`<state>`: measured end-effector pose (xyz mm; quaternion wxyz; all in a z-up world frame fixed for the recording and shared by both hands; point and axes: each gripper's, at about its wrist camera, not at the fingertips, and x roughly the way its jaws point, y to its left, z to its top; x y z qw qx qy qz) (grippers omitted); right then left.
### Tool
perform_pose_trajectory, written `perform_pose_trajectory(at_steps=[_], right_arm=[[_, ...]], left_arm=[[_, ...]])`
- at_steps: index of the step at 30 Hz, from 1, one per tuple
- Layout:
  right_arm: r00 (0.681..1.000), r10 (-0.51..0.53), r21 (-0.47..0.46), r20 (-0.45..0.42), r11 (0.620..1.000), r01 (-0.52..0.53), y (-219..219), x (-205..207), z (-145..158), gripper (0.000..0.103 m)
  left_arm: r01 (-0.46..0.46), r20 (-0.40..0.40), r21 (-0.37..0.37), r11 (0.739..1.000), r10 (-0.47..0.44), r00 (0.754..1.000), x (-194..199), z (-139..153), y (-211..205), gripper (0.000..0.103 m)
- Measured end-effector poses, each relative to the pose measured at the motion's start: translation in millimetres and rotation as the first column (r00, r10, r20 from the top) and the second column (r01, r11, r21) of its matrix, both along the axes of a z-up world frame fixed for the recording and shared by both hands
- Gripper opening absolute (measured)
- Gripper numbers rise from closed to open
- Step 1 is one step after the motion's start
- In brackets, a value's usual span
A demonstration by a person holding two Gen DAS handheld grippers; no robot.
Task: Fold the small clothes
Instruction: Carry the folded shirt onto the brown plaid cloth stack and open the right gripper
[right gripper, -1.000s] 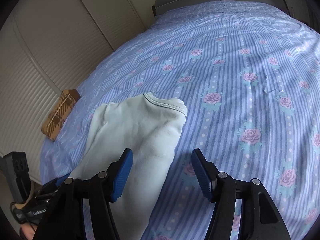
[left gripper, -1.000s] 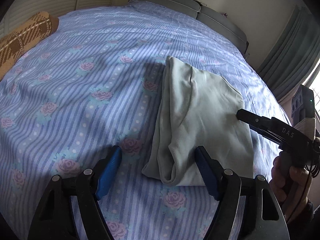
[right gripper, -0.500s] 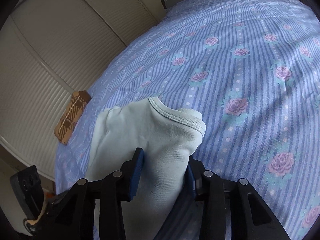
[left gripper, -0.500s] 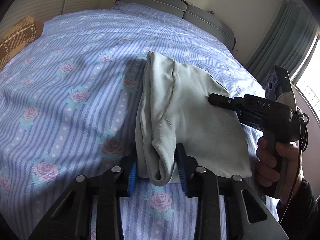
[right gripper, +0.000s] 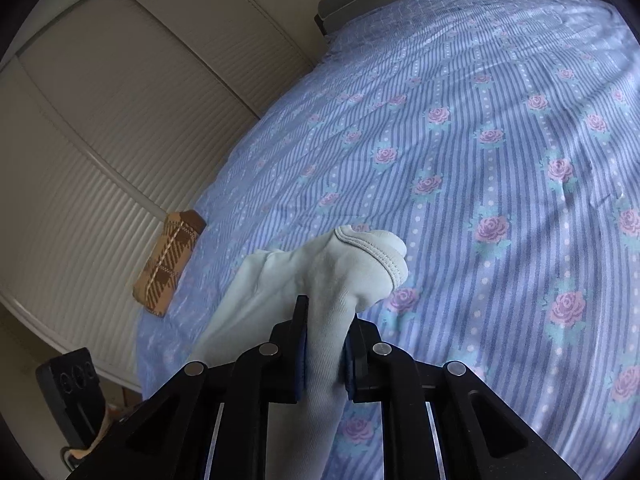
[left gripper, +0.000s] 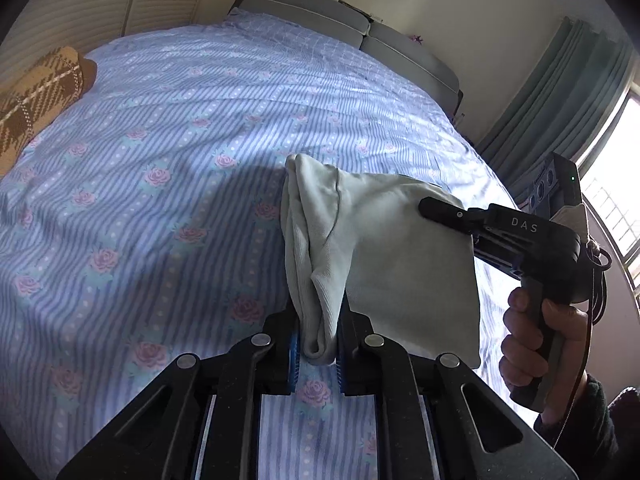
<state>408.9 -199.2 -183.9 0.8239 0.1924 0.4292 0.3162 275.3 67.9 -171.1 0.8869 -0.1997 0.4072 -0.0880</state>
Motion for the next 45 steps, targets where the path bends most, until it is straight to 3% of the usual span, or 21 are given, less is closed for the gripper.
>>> perform_pose_trajectory(at_steps=[5,13,21,25,29,33,37,41,45], right_arm=[[1.000,0.000,-0.007,0.030,1.000,0.000,25,-12,38,0.015],[0.996,0.036,-0.006,0.078,0.999,-0.036,99,-28,97,0.015],[0.990,0.113,0.002,0.079,0.994,-0.114,220,-19,136,0.015],[0.978,0.169,0.032,0.118,0.984,-0.174,298,5,164,0.015],[0.964,0.196,0.085,0.179,0.973,-0.214,368,29,190,0.015],[0.966,0.204,0.140,0.156,0.964,-0.226,422,59,171,0.015],[0.974,0.224,0.097,0.024,0.970,-0.225,467,78,104,0.015],[0.970,0.233,0.047,-0.071,0.972,-0.230,471,72,39,0.015],[0.966,0.243,0.087,-0.091,0.968,-0.235,459,71,19,0.016]], left_arm=[[-0.021,0.022,-0.007,1.000,0.021,1.000,-10,33,34,0.015],[-0.073,0.076,0.004,0.997,0.073,0.994,-30,85,113,0.015],[-0.160,0.123,-0.001,0.987,0.159,0.980,-36,136,236,0.015],[-0.220,0.192,0.083,0.972,0.201,0.961,-24,177,299,0.015],[-0.260,0.233,0.107,0.960,0.230,0.945,-3,196,363,0.015],[-0.282,0.217,0.136,0.950,0.250,0.944,16,172,407,0.015],[-0.296,0.053,0.122,0.947,0.292,0.955,29,96,432,0.015],[-0.290,-0.009,0.126,0.949,0.293,0.956,20,46,428,0.016],[-0.291,-0.009,0.110,0.950,0.294,0.956,12,27,425,0.016]])
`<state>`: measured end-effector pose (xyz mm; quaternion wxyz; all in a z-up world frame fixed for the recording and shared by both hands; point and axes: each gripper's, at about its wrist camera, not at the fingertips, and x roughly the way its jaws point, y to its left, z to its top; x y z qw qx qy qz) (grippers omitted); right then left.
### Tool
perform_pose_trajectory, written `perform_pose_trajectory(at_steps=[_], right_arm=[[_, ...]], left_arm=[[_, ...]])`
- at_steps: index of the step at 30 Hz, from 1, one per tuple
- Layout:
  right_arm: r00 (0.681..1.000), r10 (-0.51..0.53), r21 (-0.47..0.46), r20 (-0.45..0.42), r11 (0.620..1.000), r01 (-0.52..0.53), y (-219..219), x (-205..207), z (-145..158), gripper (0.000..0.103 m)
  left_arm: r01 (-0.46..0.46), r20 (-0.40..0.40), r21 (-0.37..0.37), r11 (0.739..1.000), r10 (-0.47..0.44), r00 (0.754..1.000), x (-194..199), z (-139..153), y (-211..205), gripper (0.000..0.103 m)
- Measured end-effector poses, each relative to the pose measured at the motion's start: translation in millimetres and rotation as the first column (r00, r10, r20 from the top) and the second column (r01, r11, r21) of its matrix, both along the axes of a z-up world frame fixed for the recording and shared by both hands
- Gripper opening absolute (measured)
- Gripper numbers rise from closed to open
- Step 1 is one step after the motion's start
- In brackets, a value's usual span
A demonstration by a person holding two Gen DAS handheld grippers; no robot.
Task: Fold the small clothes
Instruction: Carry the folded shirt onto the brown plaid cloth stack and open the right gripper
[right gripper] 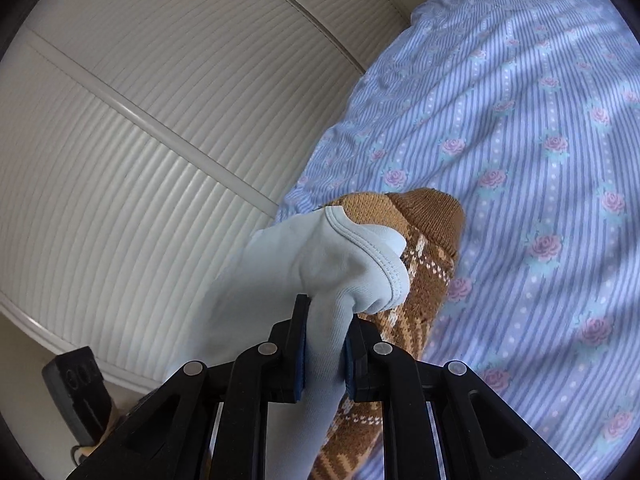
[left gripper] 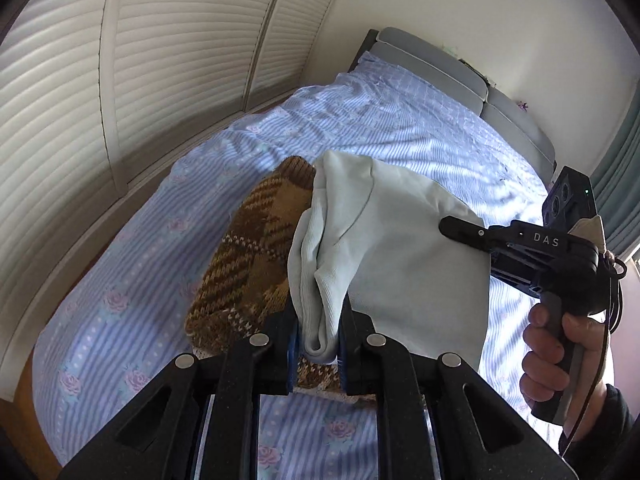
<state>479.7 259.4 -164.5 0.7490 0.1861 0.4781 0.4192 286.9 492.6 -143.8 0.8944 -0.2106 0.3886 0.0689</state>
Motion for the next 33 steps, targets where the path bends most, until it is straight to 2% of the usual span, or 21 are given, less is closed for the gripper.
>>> perform_pose_trajectory(at_steps=[2,4,6,8,10,11,16,17,18,19,21,23,26,30,33], right_arm=[[1.000,0.008,-0.004,0.007,1.000,-0.008,-3,-2,0,0.017],[1.000,0.010,-0.018,0.029,1.000,-0.009,-4,-7,0,0.024],[0.999,0.005,-0.038,0.042,0.999,-0.003,-5,-13,4,0.037],[0.997,0.012,-0.065,0.075,0.998,-0.007,-11,-26,11,0.041],[0.993,0.031,-0.081,0.116,0.996,-0.021,-14,-43,14,0.041],[0.990,0.039,-0.084,0.132,0.996,-0.028,-16,-53,14,0.041],[0.984,0.094,-0.080,0.149,0.993,-0.082,-23,-97,8,0.041],[0.983,0.105,-0.079,0.148,0.992,-0.094,-22,-104,7,0.038],[0.981,0.111,-0.086,0.159,0.991,-0.098,-20,-110,6,0.026],[0.978,0.116,-0.101,0.171,0.990,-0.100,-18,-114,5,0.021],[0.981,0.125,-0.078,0.147,0.990,-0.114,-16,-114,5,0.018],[0.984,0.113,-0.058,0.135,0.993,-0.106,-17,-113,9,0.017],[0.986,0.105,-0.105,0.132,0.990,-0.092,-16,-119,5,0.017],[0.988,0.090,-0.119,0.123,0.990,-0.075,-20,-126,-6,0.018],[0.985,0.073,-0.137,0.155,0.989,-0.052,-21,-132,-1,0.033]], left_arm=[[-0.002,-0.002,0.010,1.000,0.002,1.000,0,-3,-3,0.017],[-0.006,-0.003,0.021,1.000,0.006,1.000,-1,-2,-5,0.019],[-0.005,-0.004,0.026,1.000,0.005,1.000,-4,0,-8,0.026],[-0.002,0.009,0.020,1.000,0.002,1.000,-11,4,-10,0.045],[-0.019,0.030,0.025,0.999,0.018,0.999,-18,8,-9,0.059],[-0.026,0.038,0.024,0.999,0.025,0.999,-21,10,-8,0.060],[-0.041,0.021,-0.021,0.999,0.041,0.999,-18,3,3,0.058],[-0.040,0.022,-0.035,0.999,0.041,0.999,-16,1,4,0.052],[-0.041,0.023,-0.040,0.998,0.042,0.999,-15,-1,5,0.043],[-0.035,0.019,-0.044,0.998,0.036,0.999,-13,-2,7,0.013],[-0.028,0.012,-0.047,0.998,0.029,1.000,-10,0,9,0.013],[-0.035,0.012,-0.018,0.999,0.035,0.999,-10,7,11,0.013],[-0.038,-0.006,-0.017,0.999,0.038,0.999,-12,5,11,0.014],[-0.022,-0.023,0.035,0.999,0.022,0.999,-16,-4,-1,0.014],[-0.035,0.001,0.028,0.999,0.035,0.999,-22,4,-1,0.017]])
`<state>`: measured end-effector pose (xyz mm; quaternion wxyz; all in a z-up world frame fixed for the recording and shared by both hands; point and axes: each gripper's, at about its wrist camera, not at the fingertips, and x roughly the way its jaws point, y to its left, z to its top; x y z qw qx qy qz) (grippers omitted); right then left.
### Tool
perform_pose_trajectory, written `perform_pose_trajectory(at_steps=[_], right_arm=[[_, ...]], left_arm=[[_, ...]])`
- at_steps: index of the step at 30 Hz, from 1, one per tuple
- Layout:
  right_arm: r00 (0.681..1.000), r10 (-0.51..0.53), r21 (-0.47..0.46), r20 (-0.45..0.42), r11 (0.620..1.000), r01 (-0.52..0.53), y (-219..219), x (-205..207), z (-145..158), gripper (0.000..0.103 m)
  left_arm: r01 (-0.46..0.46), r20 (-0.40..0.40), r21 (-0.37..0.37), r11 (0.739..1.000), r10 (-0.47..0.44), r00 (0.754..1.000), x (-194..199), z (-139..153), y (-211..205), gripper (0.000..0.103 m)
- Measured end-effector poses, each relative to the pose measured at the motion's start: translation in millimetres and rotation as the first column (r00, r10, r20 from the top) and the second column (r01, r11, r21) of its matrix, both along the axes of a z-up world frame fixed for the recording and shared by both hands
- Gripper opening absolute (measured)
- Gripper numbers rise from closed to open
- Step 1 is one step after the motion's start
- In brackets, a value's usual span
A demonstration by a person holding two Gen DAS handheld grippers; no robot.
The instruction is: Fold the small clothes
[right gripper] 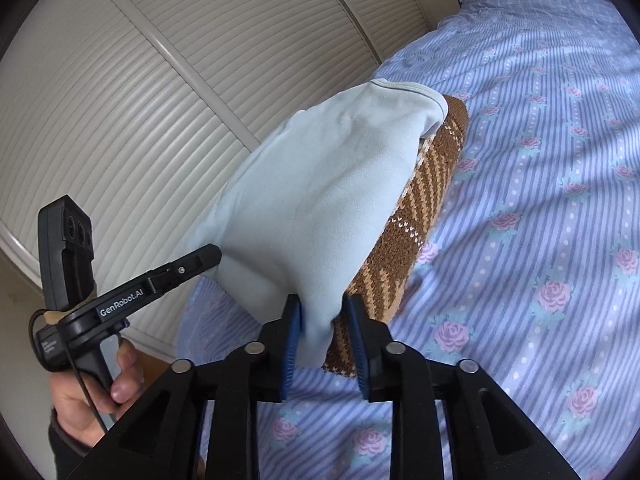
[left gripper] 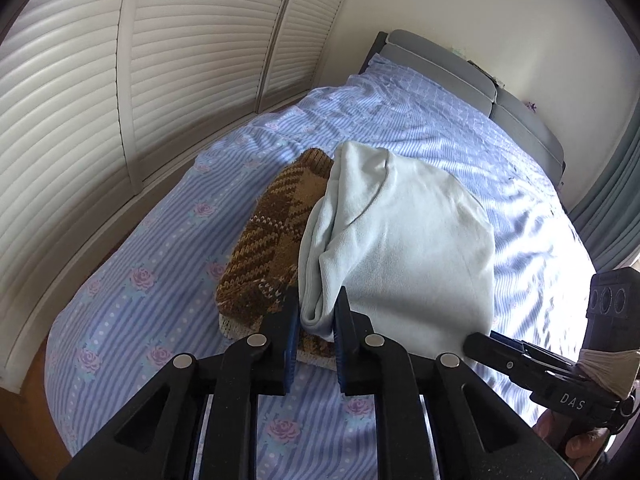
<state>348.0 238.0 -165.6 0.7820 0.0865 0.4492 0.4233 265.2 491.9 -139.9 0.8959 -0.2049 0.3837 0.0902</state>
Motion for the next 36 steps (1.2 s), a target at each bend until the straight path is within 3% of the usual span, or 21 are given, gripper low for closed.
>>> perform_pose_trajectory(at_steps=[4,8,13,20,24,27,30,33,36], right_arm=[[0.998,-0.034,-0.001,0.058,0.999,0.034,-11,-3,15,0.048],[0.989,-0.077,-0.018,0.122,0.997,0.080,-34,-11,32,0.049],[0.963,-0.126,-0.048,0.238,0.989,0.141,-72,-43,58,0.049],[0.917,-0.213,-0.048,0.337,0.969,0.243,-142,-110,109,0.049],[0.878,-0.280,-0.049,0.388,0.945,0.323,-199,-155,136,0.058],[0.843,-0.323,-0.045,0.429,0.925,0.377,-241,-192,156,0.059],[0.797,-0.365,-0.059,0.481,0.894,0.445,-283,-228,170,0.060],[0.749,-0.419,-0.064,0.514,0.852,0.520,-326,-261,180,0.070],[0.702,-0.468,-0.069,0.537,0.805,0.590,-365,-291,186,0.072]], left_arm=[[-0.013,0.054,0.026,1.000,0.011,0.998,-10,26,1,0.035],[-0.016,0.104,0.084,0.996,0.008,0.995,-25,57,-12,0.048],[0.016,0.143,0.166,0.986,-0.040,0.989,-58,89,-59,0.060],[0.087,0.144,0.244,0.966,-0.124,0.982,-113,119,-156,0.061],[0.122,0.154,0.264,0.957,-0.166,0.974,-146,132,-212,0.065],[0.147,0.174,0.298,0.943,-0.205,0.963,-168,142,-259,0.068],[0.166,0.199,0.318,0.934,-0.236,0.951,-186,151,-300,0.073],[0.202,0.206,0.315,0.927,-0.274,0.939,-200,157,-337,0.076],[0.223,0.218,0.346,0.911,-0.310,0.926,-215,163,-373,0.089]])
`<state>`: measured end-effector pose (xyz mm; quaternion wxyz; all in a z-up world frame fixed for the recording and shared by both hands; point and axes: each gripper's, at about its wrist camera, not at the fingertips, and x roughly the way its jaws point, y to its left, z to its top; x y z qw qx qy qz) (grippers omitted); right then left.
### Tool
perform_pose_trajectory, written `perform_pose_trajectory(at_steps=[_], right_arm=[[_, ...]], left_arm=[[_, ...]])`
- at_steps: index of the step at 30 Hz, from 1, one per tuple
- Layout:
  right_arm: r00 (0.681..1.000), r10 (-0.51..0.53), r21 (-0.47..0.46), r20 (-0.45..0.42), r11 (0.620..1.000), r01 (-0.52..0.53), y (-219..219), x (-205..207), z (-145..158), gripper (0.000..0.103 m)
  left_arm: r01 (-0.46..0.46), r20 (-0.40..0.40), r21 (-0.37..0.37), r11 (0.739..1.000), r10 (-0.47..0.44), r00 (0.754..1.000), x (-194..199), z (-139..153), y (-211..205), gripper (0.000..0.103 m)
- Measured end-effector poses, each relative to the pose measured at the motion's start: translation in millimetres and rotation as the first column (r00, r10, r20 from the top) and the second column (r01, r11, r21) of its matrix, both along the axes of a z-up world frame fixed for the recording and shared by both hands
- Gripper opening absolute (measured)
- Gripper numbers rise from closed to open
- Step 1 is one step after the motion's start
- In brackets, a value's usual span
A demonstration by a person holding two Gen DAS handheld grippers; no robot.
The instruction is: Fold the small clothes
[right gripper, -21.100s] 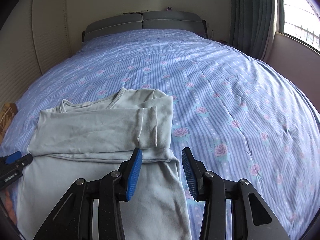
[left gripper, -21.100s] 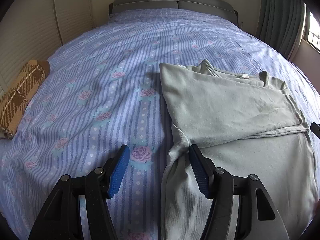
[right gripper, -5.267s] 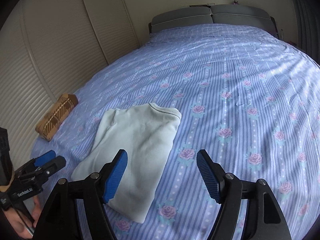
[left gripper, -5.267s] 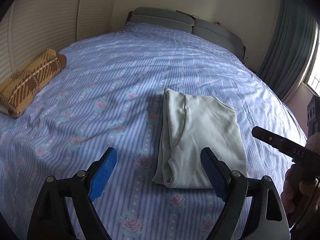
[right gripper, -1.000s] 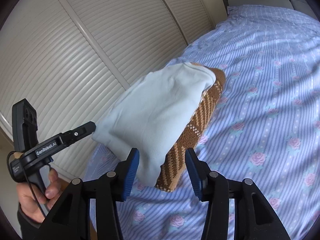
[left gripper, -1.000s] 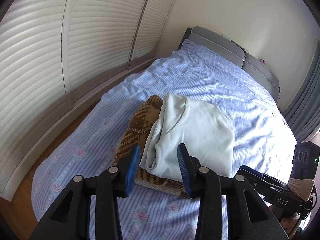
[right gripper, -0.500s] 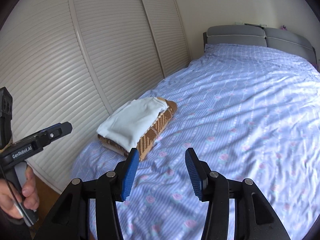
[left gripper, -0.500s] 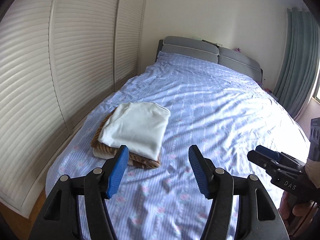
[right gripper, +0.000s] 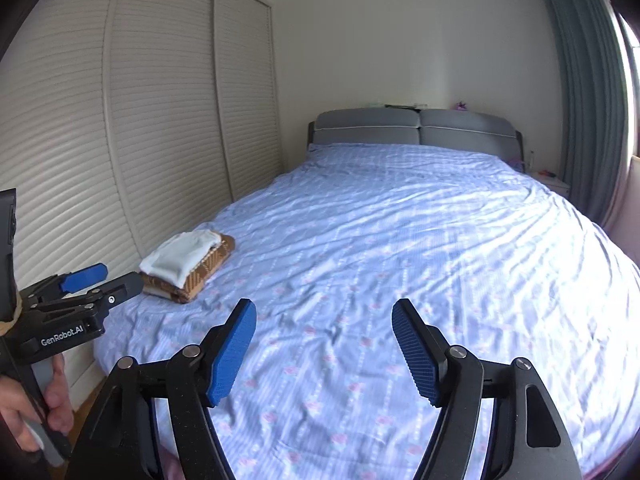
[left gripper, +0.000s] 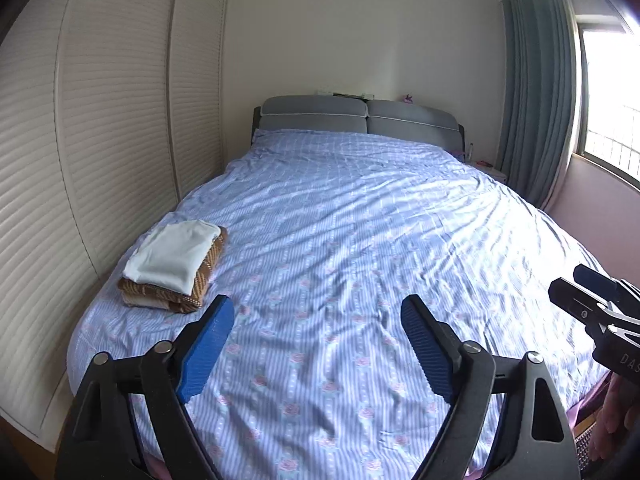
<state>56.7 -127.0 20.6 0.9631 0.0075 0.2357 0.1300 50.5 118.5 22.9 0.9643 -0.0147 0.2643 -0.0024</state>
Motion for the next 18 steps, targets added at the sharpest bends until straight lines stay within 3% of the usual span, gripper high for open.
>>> perform_pose_trajectory(at_steps=[8,18], right_arm=[[0.988,-0.157,0.012,-0.006,0.988,0.157,-78,-54,3,0.079],[0.965,-0.263,-0.028,0.023,0.964,0.263,-120,-95,-4,0.085]], left_arm=[[0.050,0.041,0.066,0.997,-0.053,0.998,-32,11,-65,0.103],[0.081,0.032,0.091,0.993,-0.084,0.996,-55,0,-101,0.103]])
